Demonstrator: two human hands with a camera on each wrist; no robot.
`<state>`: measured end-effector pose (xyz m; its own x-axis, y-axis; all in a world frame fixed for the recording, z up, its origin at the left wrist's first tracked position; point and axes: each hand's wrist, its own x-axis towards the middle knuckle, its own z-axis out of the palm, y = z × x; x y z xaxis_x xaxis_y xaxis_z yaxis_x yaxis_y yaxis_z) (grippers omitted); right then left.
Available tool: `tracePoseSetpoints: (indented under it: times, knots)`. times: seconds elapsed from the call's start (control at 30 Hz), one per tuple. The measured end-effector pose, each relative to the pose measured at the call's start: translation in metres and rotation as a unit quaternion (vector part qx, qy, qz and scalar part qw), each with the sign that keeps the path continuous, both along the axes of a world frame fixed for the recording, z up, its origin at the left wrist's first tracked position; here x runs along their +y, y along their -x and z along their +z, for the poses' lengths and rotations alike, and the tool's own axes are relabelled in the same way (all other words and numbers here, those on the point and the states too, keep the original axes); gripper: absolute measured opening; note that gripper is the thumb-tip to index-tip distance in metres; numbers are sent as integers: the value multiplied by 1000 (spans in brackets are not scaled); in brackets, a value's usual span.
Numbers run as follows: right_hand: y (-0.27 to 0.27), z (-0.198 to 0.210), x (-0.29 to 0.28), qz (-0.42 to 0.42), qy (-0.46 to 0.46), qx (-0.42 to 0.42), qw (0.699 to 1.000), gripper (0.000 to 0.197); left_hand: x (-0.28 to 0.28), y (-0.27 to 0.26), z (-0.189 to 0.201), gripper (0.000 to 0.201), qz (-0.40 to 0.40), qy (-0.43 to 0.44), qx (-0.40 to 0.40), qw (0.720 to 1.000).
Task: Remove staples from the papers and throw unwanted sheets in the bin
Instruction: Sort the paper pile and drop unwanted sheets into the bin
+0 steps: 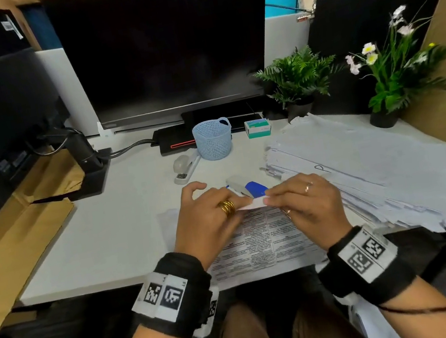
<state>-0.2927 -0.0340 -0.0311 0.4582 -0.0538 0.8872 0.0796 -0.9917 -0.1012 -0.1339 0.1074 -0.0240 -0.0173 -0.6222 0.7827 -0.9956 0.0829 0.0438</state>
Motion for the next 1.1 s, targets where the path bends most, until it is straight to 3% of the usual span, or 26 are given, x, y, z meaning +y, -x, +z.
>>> tracePoseSetpoints:
  times: [0.13, 0.27, 0.4, 0.5, 0.63, 0.67, 0.77, 0.83, 0.9, 1.0, 1.1]
  knots:
    - [10, -6, 9, -30, 40, -81, 995, 25, 4, 9, -4, 18, -21, 79, -36, 996]
    - [17, -7, 12, -24, 44, -104, 993, 17, 5, 19, -3, 11, -35, 121, -41, 991]
    - [20, -3, 14, -31, 46, -116, 992, 28, 5, 22, -1, 11, -44, 135, -38, 989]
    - [24, -4, 11, -45, 46, -93, 994, 23, 4, 25, -1, 23, -36, 118, -40, 992]
    - [41, -5, 4, -91, -27, 51, 994, 16, -2, 34, -6, 25, -6, -2, -10, 1000]
    - [47, -3, 2, -127, -54, 79, 987, 17, -2, 36, -9, 28, 1, -43, 13, 999]
    - [69, -5, -6, -229, -195, 140, 943, 49, -5, 43, -21, 39, 26, -131, 95, 986]
    - [86, -11, -16, -205, -335, 142, 909, 64, -9, 47, -31, 45, 24, -164, 160, 973]
    - [104, -16, -24, -118, -495, 109, 854, 72, -16, 53, -39, 41, 10, -167, 224, 960]
    - [134, -23, -33, -32, -610, 150, 778, 57, -34, 69, -42, 29, -36, -142, 284, 947]
    - [167, -27, -39, -56, -597, 197, 776, 23, -58, 87, -46, 32, -78, -161, 298, 938]
